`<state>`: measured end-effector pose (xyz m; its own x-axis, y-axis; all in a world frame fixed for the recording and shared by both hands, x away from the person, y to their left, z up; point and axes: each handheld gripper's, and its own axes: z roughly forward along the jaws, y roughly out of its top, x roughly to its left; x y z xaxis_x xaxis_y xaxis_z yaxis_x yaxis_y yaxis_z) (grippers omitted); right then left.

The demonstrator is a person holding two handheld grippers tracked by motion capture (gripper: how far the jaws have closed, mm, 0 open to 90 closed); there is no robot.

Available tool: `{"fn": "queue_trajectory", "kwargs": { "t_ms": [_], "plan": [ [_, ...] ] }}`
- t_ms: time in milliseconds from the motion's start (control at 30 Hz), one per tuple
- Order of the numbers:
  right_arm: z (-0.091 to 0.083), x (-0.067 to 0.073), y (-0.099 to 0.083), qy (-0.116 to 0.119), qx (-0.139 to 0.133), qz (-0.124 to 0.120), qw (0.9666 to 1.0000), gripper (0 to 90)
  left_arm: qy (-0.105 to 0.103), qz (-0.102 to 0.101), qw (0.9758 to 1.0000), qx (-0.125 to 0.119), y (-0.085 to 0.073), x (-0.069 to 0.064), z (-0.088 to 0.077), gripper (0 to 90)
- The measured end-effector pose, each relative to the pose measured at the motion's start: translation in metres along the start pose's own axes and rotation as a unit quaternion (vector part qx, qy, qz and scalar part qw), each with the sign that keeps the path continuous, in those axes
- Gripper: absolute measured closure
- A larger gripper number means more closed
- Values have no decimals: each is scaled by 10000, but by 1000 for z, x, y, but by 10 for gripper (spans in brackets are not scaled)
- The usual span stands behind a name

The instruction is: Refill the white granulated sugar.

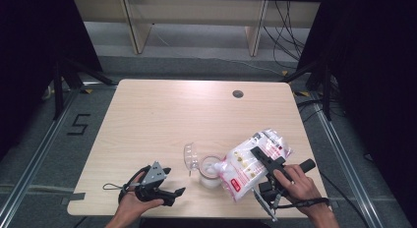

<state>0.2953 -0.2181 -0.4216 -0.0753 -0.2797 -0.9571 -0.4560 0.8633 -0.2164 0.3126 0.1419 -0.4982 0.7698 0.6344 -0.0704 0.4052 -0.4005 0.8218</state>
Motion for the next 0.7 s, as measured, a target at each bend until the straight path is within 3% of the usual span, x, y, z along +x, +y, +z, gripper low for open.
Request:
{"fn": "queue_trajectory", "kwargs": {
  "t_ms": [67, 100, 200, 300, 400, 433, 500, 600, 700],
  "plan": [
    [0, 0, 0, 4, -7, 21, 10000, 711, 1, 1, 10000, 0, 0, 0, 0, 159],
    [-1, 5, -1, 73, 88, 300, 9995, 710, -2, -1, 10000, -1, 0, 0, 0, 160],
    [0, 3, -1, 87, -28, 249, 9996, 712, -36, 10, 10000, 19, 0, 0, 0, 161],
    [1, 4, -2, 95, -65, 340, 9994, 712, -3, -3, 10000, -3, 0, 0, 0, 161],
    [3, 6, -5, 104, -231, 530, 9983, 713, -9, 109, 9999, 4, 0, 1, 0, 160],
    [3, 6, -5, 104, -231, 530, 9983, 713, -4, 8, 10000, -6, 0, 0, 0, 160],
    [4, 7, -8, 147, -291, 637, 9974, 714, -4, 1, 10000, 1, 0, 0, 0, 161],
    [5, 12, -12, 253, -300, 1017, 9940, 715, -16, 59, 10000, -36, 0, 1, 0, 161],
    [6, 12, -13, 241, -407, 1117, 9926, 716, -15, 124, 9999, -11, 0, 2, 0, 161]
  ]
}}
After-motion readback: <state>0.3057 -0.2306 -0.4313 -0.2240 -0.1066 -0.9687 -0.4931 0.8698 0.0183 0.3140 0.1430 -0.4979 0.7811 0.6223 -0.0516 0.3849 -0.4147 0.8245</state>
